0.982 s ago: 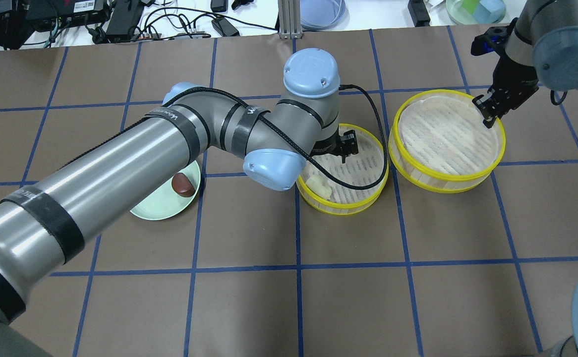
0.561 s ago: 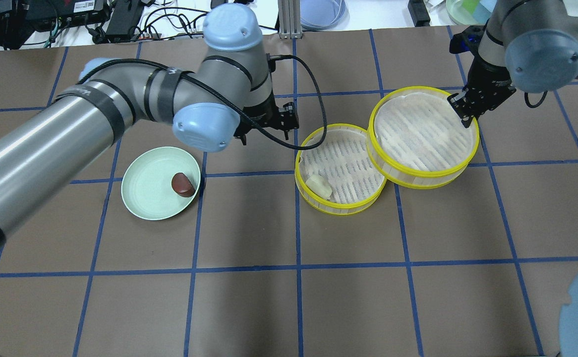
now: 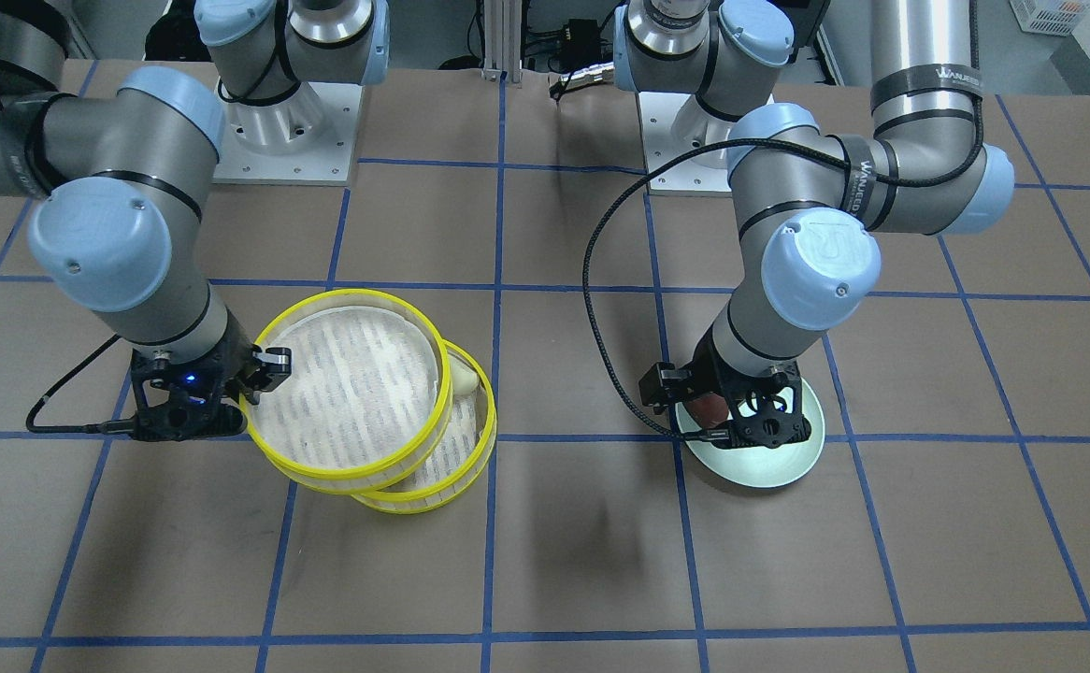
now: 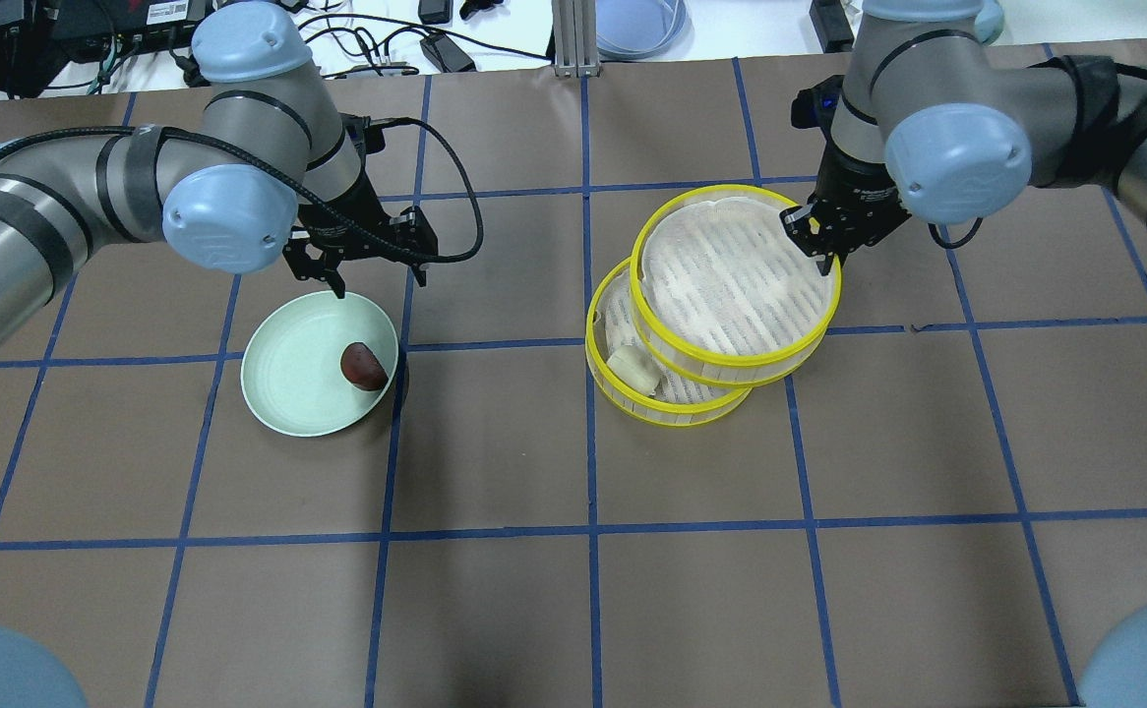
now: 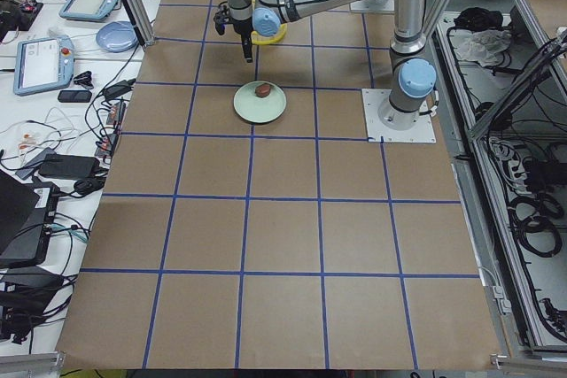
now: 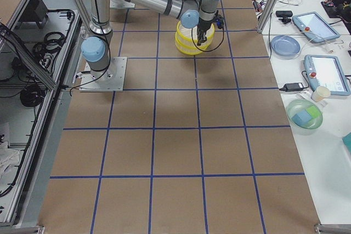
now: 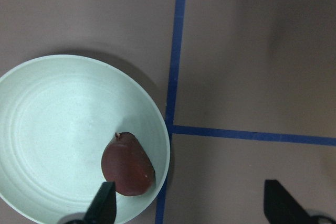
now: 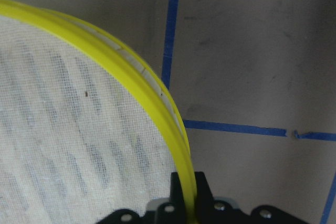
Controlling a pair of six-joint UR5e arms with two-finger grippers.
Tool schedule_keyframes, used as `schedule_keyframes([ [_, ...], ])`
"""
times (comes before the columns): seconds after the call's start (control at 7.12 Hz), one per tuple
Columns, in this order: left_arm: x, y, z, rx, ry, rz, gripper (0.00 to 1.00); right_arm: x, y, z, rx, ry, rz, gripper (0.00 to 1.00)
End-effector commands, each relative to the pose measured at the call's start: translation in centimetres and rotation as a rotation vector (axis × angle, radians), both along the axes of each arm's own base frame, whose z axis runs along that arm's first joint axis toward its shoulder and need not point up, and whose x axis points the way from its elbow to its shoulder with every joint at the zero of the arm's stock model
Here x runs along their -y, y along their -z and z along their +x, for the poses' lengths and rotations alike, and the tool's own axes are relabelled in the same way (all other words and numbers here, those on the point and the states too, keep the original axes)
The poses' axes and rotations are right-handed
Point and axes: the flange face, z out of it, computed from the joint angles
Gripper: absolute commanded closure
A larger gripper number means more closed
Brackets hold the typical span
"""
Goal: Stack buns with steamer
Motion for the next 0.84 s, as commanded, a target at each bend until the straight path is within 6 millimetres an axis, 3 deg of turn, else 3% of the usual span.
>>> schedule_keyframes([
  [0.0,-0.4,1.6,4.7,0.069,-0.007,0.041,0.00,-0.2,0.9,3.7,0.003,-0.018,-0.035,1.00],
  [0.14,0.0,1.6,7.3,0.063,0.017,0.038,0.00,0.1,1.9,3.7,0.002,-0.021,-0.020,1.00],
  [0.42,0.4,3.3,7.8,0.057,0.000,0.045,0.01,0.1,2.9,3.8,-0.001,-0.038,0.005,1.00],
  [0.7,-0.2,5.5,6.9,-0.031,-0.077,0.050,0.01,-0.5,4.1,3.8,-0.002,-0.042,0.018,1.00],
])
